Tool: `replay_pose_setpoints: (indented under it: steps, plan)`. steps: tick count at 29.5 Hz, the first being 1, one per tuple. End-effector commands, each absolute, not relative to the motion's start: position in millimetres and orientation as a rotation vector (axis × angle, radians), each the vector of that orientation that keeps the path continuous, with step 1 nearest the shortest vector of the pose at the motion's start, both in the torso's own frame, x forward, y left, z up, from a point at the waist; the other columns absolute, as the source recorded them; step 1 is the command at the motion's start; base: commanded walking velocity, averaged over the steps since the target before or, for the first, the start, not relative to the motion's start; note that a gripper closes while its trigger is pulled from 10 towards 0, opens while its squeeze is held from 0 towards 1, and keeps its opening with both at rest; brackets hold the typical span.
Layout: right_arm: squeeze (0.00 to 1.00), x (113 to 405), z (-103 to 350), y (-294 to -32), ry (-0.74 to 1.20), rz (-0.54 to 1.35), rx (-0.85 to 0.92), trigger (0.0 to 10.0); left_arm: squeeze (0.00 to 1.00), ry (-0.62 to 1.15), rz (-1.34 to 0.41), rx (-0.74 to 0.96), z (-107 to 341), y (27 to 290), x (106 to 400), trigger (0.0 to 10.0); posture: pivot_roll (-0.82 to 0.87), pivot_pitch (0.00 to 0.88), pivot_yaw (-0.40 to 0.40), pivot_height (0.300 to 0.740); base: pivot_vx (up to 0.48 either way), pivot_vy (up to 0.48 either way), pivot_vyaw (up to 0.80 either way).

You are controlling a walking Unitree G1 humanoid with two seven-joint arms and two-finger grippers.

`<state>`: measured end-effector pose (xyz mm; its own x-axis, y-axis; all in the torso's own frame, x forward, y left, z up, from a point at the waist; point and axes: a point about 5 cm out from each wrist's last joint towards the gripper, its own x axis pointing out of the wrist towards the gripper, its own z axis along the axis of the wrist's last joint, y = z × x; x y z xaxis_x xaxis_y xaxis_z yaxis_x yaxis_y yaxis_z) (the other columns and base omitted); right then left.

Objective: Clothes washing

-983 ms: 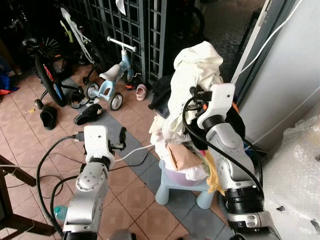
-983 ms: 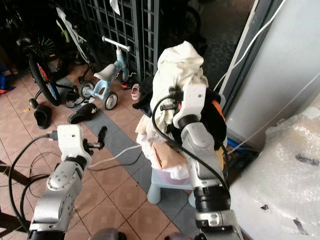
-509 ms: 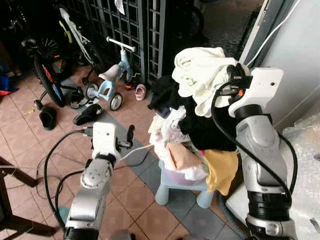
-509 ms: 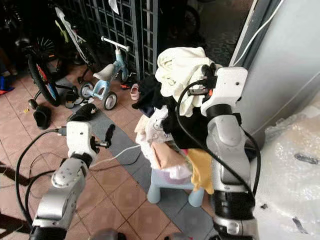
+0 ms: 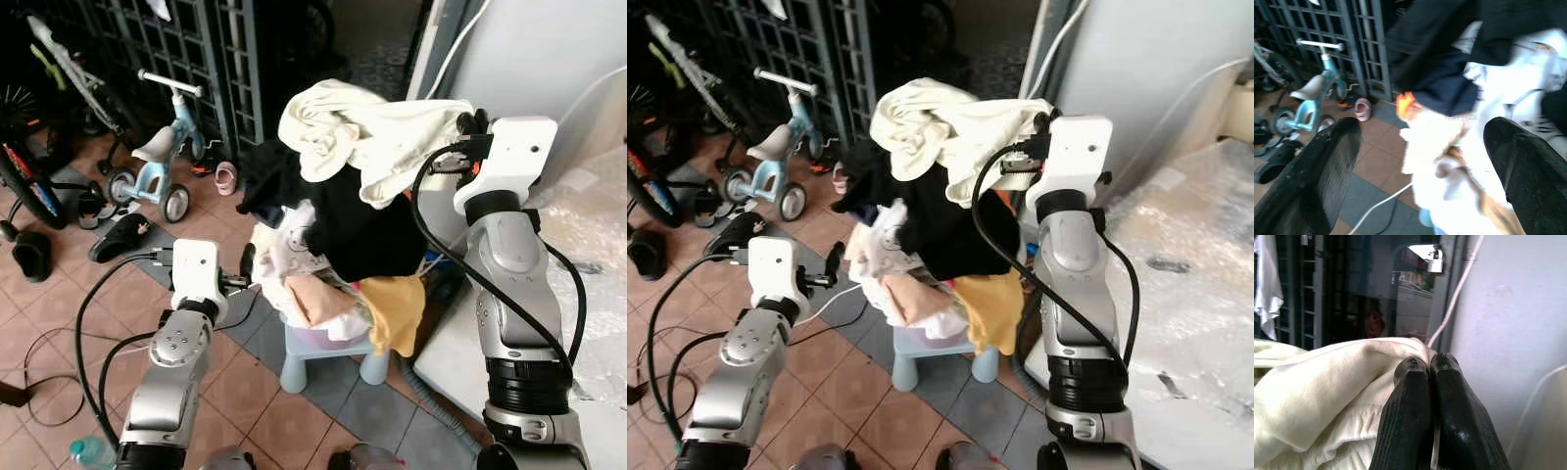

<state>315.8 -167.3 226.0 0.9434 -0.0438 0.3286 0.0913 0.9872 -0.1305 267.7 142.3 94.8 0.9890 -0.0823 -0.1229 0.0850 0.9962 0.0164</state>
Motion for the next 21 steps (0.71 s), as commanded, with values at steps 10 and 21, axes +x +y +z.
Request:
replay_pose_setpoints:
  steps: [10, 21]
  plan:
    - [0.00, 319.0, 234.6, -191.7, -0.363, -0.209, -0.213, 10.0, 0.00, 0.123, -0.112, 0.024, 94.6, 136.3, 268.5, 10.0, -0.04, 0.000, 0.008, 0.740, 0.000, -0.210, -0.80]
    - [0.00, 324.0, 231.2, -176.3, -0.362, -0.070, -0.207, 10.0, 0.00, 0.090, -0.087, 0.003, 100.4, 139.0, 271.5, 10.0, -0.05, 0.000, 0.008, 0.740, 0.000, 0.000, -0.36]
